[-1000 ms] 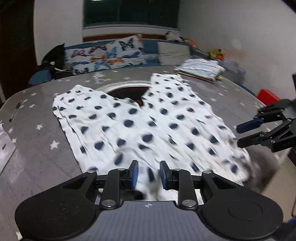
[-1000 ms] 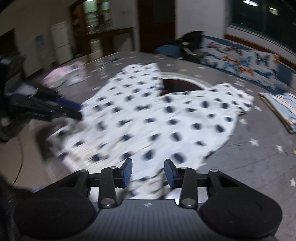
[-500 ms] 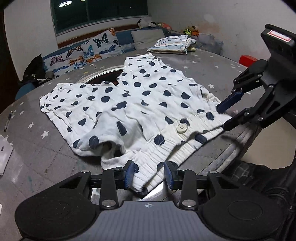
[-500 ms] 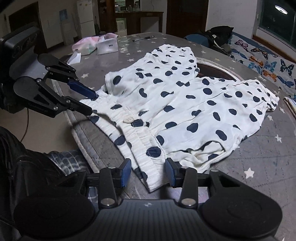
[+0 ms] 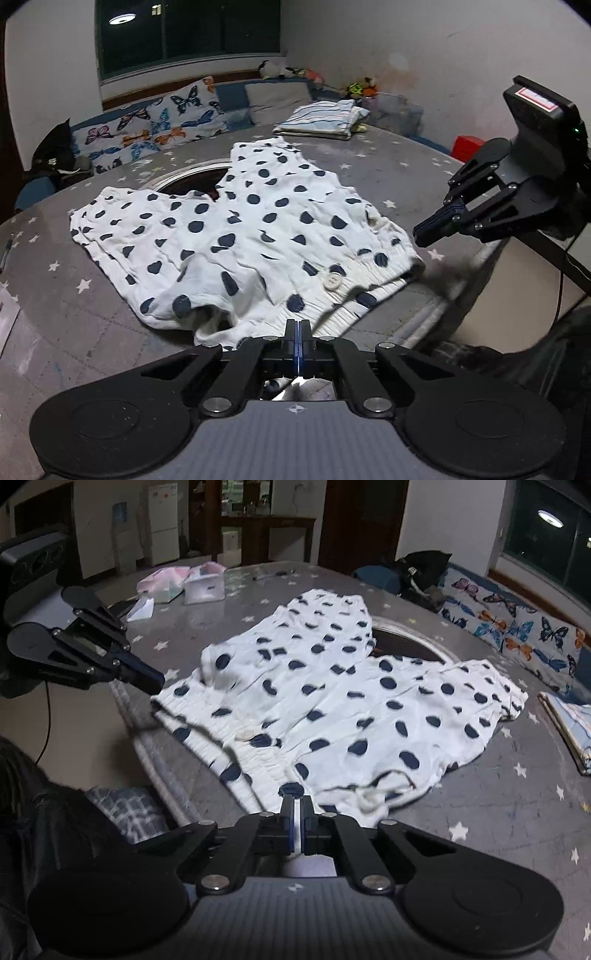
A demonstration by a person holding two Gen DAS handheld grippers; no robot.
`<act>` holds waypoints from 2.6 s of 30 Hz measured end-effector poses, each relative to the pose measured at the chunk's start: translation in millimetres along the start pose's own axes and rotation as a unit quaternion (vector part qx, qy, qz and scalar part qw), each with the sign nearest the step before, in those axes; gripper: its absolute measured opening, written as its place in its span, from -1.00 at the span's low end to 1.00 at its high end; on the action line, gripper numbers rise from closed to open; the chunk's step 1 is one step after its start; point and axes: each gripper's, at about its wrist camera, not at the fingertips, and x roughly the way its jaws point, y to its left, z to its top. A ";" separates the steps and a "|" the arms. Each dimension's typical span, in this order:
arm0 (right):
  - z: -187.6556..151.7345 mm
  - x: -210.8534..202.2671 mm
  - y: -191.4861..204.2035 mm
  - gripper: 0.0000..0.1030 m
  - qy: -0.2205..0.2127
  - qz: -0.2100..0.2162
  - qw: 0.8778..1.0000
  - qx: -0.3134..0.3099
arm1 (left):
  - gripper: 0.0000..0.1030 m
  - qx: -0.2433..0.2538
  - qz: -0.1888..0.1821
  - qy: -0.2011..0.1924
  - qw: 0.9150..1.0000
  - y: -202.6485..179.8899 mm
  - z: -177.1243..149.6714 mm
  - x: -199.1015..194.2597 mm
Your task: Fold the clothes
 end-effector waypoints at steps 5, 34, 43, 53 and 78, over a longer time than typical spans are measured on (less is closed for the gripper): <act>-4.9 4.2 0.9 -0.83 0.005 0.002 1.000 0.004 | -0.59 0.012 0.029 0.015 0.999 -2.1 -7.3 9.4; -5.5 -5.9 4.3 -0.97 -0.010 -0.004 1.000 -0.022 | -0.92 0.029 0.017 0.013 0.999 -7.5 -3.5 7.6; -5.1 14.1 9.6 -0.46 -0.007 0.001 1.000 -0.027 | -0.18 0.058 0.042 0.028 0.997 -11.0 -15.7 24.6; -10.6 30.9 11.7 -0.35 0.010 0.002 0.999 -0.036 | -0.91 0.061 0.028 0.027 0.997 -10.2 -15.2 27.4; 9.1 0.0 -17.9 -0.85 -0.024 -0.005 1.000 0.001 | -0.97 0.005 -0.037 -0.023 0.999 15.2 26.0 -2.9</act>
